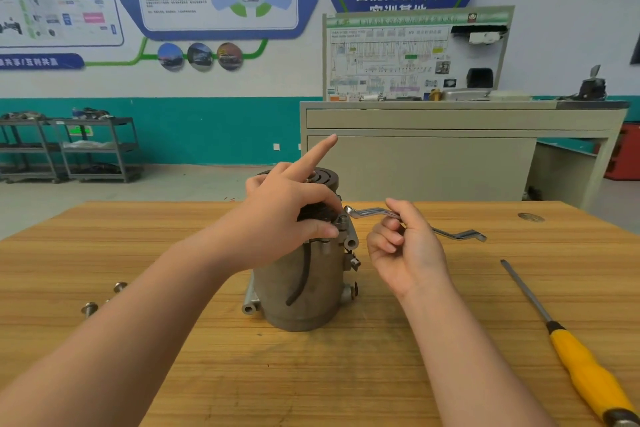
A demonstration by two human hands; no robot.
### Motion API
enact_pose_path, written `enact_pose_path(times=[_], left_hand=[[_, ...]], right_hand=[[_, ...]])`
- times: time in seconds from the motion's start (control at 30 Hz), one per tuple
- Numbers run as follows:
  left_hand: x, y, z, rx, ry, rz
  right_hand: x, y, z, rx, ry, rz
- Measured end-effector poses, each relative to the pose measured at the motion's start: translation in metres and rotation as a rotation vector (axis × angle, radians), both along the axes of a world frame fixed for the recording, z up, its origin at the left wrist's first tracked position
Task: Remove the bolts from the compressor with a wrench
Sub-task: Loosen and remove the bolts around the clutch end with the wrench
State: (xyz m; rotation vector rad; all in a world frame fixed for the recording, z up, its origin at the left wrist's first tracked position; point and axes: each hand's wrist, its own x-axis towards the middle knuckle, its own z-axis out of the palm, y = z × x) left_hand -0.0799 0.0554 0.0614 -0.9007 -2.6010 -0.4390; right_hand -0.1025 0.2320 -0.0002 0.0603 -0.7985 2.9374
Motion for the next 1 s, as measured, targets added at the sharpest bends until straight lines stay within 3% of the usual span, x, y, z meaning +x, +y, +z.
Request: enact_pose_path(times=[0.1, 0.33, 0.5, 0.73, 1.0], left_hand=[[-0.001, -0.003, 0.007, -0.086, -0.034, -0.011], [0.002, 0.003, -0.009, -0.05, 0.097, 0.029], [0.001, 0.001, 0.003, -0.12, 0.017, 0.014], [-0.002, 0.007, -0.011, -0.005, 0.119, 0.062], [-0.004, -0.004, 0.001, -0.117, 0.041, 0.001]], right_hand=[[0.0, -0.002, -0.001, 0.007, 0.004, 0.013], [0.003, -0.011, -0.005, 0.056, 0.02, 0.109], [0.003, -0.011, -0.003, -0.061, 0.008, 0.168], [0.005, -0.006, 0.001, -0.169, 0.001, 0.212], [0.004, -0.006, 0.0, -0.19, -0.004, 0.201]])
